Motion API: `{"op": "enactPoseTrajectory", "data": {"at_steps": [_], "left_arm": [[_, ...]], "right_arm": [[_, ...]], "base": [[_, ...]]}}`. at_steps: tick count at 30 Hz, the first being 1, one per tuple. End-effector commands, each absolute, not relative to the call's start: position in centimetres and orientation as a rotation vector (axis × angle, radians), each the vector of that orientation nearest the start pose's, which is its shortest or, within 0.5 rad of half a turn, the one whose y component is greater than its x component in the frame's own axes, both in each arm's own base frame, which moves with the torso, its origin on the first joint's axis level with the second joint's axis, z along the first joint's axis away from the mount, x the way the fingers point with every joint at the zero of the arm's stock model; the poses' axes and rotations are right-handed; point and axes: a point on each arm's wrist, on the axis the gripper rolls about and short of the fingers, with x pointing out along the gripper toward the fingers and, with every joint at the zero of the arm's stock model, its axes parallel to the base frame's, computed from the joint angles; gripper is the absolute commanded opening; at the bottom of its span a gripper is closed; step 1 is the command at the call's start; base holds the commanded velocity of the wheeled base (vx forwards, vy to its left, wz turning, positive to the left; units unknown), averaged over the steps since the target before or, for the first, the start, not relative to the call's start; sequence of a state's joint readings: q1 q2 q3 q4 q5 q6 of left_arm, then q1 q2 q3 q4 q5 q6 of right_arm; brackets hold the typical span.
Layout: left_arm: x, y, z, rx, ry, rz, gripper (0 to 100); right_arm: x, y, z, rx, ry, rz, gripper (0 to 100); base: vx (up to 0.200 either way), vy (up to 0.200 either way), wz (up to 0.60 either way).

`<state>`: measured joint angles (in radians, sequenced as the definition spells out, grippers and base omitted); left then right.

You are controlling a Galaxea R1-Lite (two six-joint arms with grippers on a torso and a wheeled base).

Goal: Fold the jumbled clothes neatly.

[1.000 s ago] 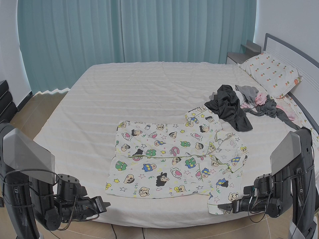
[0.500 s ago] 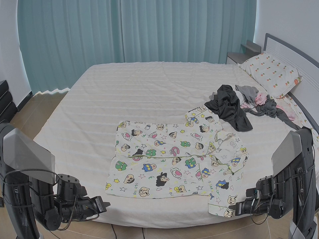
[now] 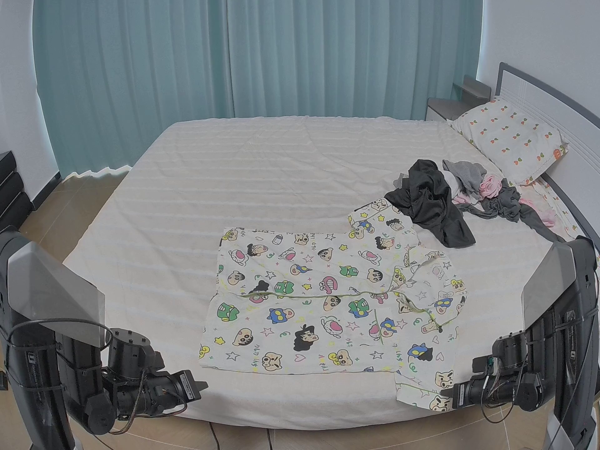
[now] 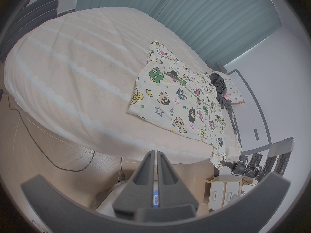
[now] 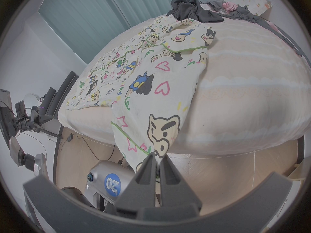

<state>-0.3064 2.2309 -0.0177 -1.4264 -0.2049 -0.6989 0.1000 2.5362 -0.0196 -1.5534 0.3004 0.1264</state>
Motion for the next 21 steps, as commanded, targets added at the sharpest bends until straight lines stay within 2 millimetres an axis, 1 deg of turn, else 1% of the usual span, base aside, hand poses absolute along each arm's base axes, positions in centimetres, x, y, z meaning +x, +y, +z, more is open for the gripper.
{"op": "enactPoseTrajectory", "data": {"at_steps": [1,5,6,12,14,16,17,18,19,21], "left_arm": [[19.6,-6.8,-2.1,-0.602,0.945,-0.184,0],[19.6,-6.9,-2.1,-0.601,0.946,-0.185,0],[19.6,-6.9,-2.1,-0.601,0.944,-0.186,0],[19.6,-6.9,-2.0,-0.603,0.941,-0.187,0],[19.6,-6.9,-1.9,-0.602,0.937,-0.189,0],[19.6,-6.9,-1.9,-0.604,0.934,-0.19,0],[19.6,-6.9,-1.9,-0.603,0.934,-0.191,0],[19.7,-6.9,-1.9,-0.605,0.93,-0.192,0],[19.7,-6.9,-1.9,-0.605,0.926,-0.194,0],[19.7,-6.9,-1.9,-0.604,0.925,-0.193,0]], "right_arm": [[20.3,2.7,-7.6,0.209,0.993,0.309,0],[20.3,2.7,-7.5,0.189,0.988,0.318,0],[20.3,2.7,-7.5,0.186,0.989,0.319,100],[20.2,2.3,-7.3,0.172,0.98,0.319,100],[20.5,2.2,-6.6,0.179,0.945,0.314,100],[20.8,2.2,-5.4,0.184,0.895,0.32,100],[20.8,2.3,-5.3,0.183,0.891,0.32,100],[20.9,2.4,-4.5,0.192,0.86,0.321,100],[21.0,2.4,-4.3,0.197,0.85,0.321,100],[21.0,2.5,-4.4,0.205,0.855,0.325,100]], "base": [[0.0,0.0,0.0],[0.0,0.0,0.0],[0.0,0.0,0.0],[0.0,0.0,0.0],[0.0,0.0,0.0],[0.0,0.0,0.0],[0.0,0.0,0.0],[0.0,0.0,0.0],[0.0,0.0,0.0],[0.0,0.0,0.0]]}}
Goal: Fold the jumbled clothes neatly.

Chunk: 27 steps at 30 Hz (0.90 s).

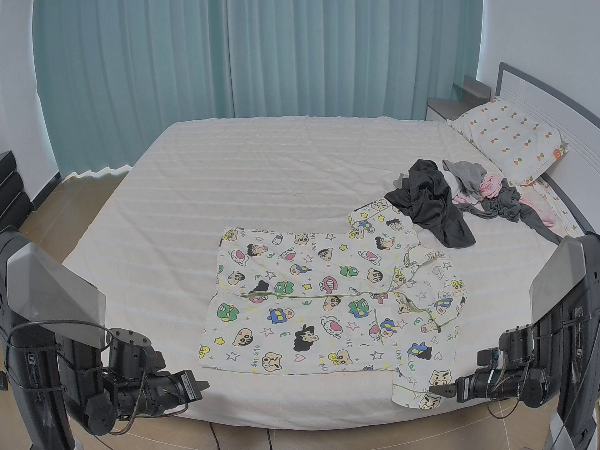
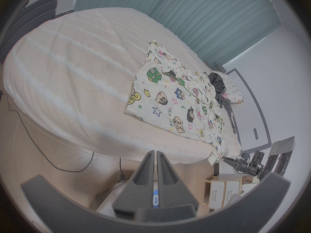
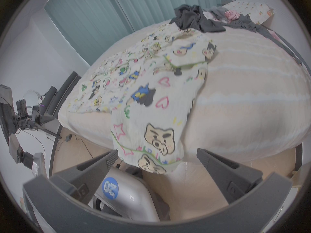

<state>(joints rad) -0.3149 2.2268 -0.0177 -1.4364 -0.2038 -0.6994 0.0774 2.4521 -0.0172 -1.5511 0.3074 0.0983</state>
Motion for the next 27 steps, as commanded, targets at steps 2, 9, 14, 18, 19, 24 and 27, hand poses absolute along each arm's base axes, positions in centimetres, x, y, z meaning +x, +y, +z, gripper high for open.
{"op": "enactPoseTrajectory", "data": {"at_steps": [2,9,14,18,19,24,27], "left_arm": [[19.75,-6.85,-1.94,-0.603,0.924,-0.185,0],[19.91,-6.89,-1.77,-0.605,0.895,-0.175,0],[20.22,-6.98,-1.46,-0.639,0.856,-0.176,100],[20.38,-7.02,-1.24,-0.658,0.827,-0.163,100],[20.51,-7.06,-1.08,-0.677,0.81,-0.164,100],[20.5,-7.16,-1.08,-0.675,0.809,-0.169,100],[20.49,-7.19,-1.11,-0.675,0.811,-0.17,100]], "right_arm": [[20.99,2.56,-4.68,0.208,0.864,0.325,100],[21.09,2.57,-4.79,0.208,0.862,0.325,100],[21.28,2.59,-4.83,0.228,0.86,0.318,100],[21.32,2.66,-4.77,0.23,0.856,0.319,100],[21.3,2.76,-4.8,0.23,0.859,0.323,100],[21.35,2.77,-4.77,0.23,0.856,0.323,100],[21.46,2.77,-4.77,0.23,0.851,0.322,100]], "base": [[0.0,0.0,0.0],[0.0,0.0,0.0],[0.0,0.0,0.0],[0.0,0.0,0.0],[0.0,0.0,0.0],[0.16,0.0,0.0],[0.2,0.0,0.0]]}}
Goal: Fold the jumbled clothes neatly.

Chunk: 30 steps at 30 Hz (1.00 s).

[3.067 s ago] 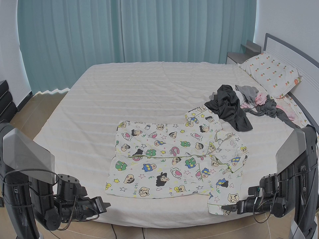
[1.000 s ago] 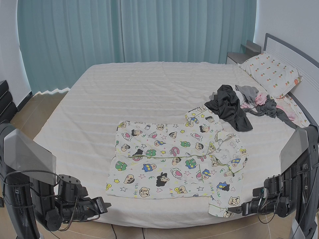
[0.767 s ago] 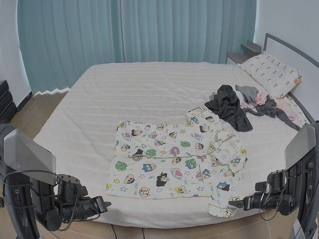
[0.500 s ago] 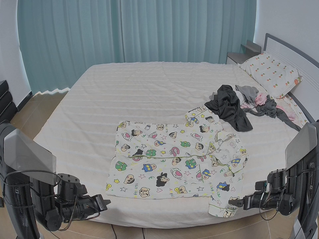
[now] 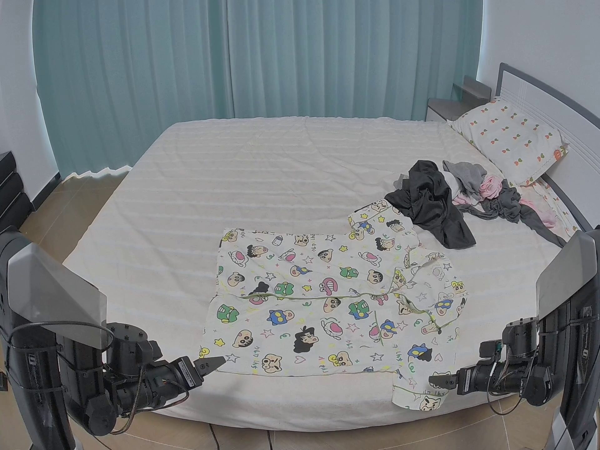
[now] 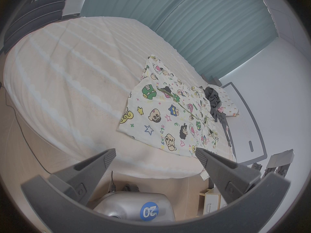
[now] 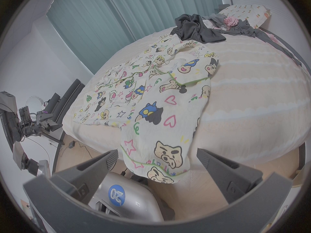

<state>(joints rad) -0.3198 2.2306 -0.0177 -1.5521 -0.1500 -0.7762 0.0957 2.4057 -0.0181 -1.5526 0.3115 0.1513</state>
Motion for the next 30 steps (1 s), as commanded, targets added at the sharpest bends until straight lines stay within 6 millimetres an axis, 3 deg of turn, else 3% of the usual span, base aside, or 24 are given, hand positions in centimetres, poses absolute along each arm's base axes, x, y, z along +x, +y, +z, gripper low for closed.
{"op": "enactPoseTrajectory", "data": {"at_steps": [1,17,30], "left_arm": [[20.5,-7.2,-1.1,-0.674,0.811,-0.171,100],[20.4,-7.3,-1.3,-0.67,0.817,-0.17,100],[20.5,-7.4,-1.2,-0.671,0.812,-0.169,100]], "right_arm": [[21.5,2.8,-4.8,0.23,0.851,0.322,100],[22.4,2.9,-3.7,0.278,0.787,0.309,100],[24.2,3.0,-2.7,0.384,0.699,0.279,100]], "base": [[0.2,0.0,0.0],[0.2,0.0,0.0],[0.0,0.0,0.0]]}}
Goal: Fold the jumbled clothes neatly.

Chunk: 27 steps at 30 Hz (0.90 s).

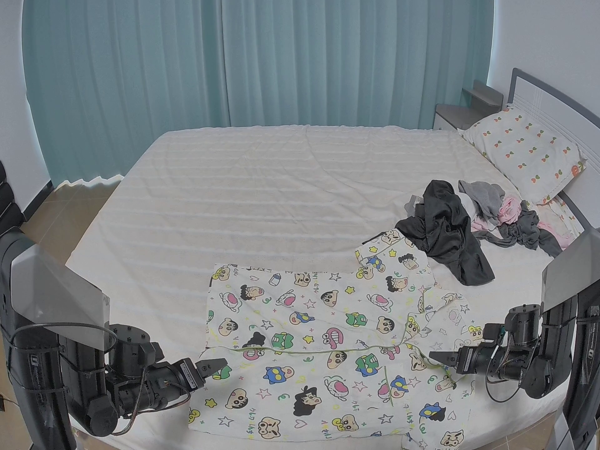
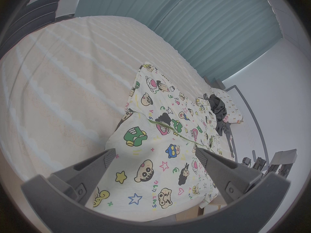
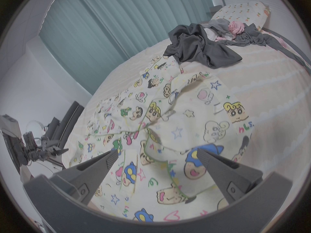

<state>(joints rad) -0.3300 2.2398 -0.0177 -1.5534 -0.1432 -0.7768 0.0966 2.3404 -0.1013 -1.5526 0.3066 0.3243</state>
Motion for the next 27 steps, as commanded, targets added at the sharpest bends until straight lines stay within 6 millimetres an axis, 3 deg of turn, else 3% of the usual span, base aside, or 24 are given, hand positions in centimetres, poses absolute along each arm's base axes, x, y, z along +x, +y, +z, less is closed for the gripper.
{"op": "enactPoseTrajectory", "data": {"at_steps": [1,18,27], "left_arm": [[20.5,-7.3,-1.2,-0.67,0.813,-0.168,100],[20.5,-7.3,-1.2,-0.668,0.802,-0.151,100],[20.5,-7.3,-1.3,-0.666,0.799,-0.138,100]], "right_arm": [[24.3,3.0,-2.7,0.384,0.697,0.279,100],[29.1,1.7,-2.3,0.472,0.531,0.189,100],[34.4,1.9,-0.8,0.473,0.5,0.194,100]], "base": [[0.0,0.0,0.0],[0.0,0.0,0.0],[0.133,0.0,0.0]]}}
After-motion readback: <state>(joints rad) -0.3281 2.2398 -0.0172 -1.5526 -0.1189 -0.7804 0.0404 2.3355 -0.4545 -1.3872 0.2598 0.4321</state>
